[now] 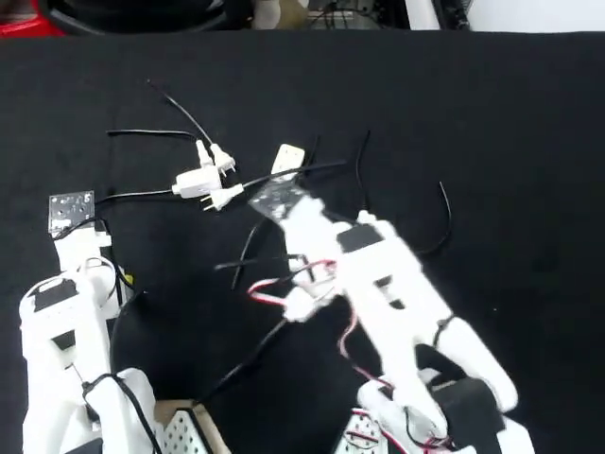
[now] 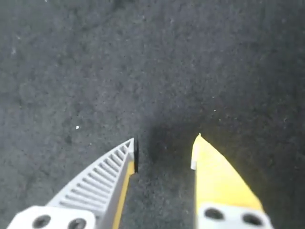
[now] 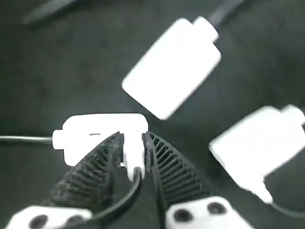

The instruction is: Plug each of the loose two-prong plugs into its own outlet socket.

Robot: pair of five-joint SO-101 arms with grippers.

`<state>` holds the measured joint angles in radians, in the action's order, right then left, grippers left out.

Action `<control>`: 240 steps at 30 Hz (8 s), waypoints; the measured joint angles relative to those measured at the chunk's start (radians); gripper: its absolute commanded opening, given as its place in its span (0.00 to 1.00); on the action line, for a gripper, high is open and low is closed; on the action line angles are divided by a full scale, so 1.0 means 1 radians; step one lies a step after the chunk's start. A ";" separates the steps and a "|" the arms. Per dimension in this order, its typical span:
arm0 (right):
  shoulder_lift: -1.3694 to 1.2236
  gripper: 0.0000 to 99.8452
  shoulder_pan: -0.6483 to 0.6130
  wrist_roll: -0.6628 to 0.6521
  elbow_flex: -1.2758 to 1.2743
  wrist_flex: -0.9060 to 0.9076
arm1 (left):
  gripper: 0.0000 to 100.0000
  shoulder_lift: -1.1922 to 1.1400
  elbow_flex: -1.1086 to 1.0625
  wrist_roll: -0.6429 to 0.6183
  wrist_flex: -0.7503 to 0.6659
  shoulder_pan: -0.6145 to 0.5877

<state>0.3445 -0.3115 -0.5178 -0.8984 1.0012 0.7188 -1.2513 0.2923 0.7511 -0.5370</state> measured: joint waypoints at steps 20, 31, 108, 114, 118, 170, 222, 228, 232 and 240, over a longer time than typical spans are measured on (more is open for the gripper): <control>-0.005 0.30 0.459 -0.258 0.026 0.031 | 0.20 0.000 0.075 -0.160 0.000 0.358; -0.006 0.33 0.169 0.049 0.410 0.319 | 0.20 0.000 0.089 -0.184 0.000 0.144; -0.437 0.01 -0.144 0.443 0.390 0.121 | 0.20 0.000 -0.038 -0.061 -0.106 0.046; -0.255 0.01 -0.196 0.269 0.390 0.249 | 0.20 0.000 -0.038 -0.061 -0.106 0.046; -0.098 0.01 -0.255 0.187 0.402 0.336 | 0.20 0.000 -0.038 -0.061 -0.106 0.046; -0.063 0.20 -0.356 0.629 0.212 -0.439 | 0.20 0.000 0.121 0.414 0.130 -0.543; -0.766 0.01 -0.284 1.544 0.740 -0.299 | 0.20 0.000 -0.011 0.379 -0.035 -0.439; -0.603 0.01 -0.256 1.462 0.707 -0.178 | 0.20 0.000 -0.011 0.379 -0.035 -0.439; -0.574 0.01 -0.249 1.402 0.629 -0.252 | 0.20 0.000 -0.011 0.379 -0.035 -0.439; -0.706 0.18 -0.249 1.392 0.560 -0.597 | 0.20 0.000 -0.011 0.379 -0.035 -0.439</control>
<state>-0.3613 -0.5600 0.8738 -0.3383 0.4043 0.7188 -1.2620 0.6713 0.7158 -0.9759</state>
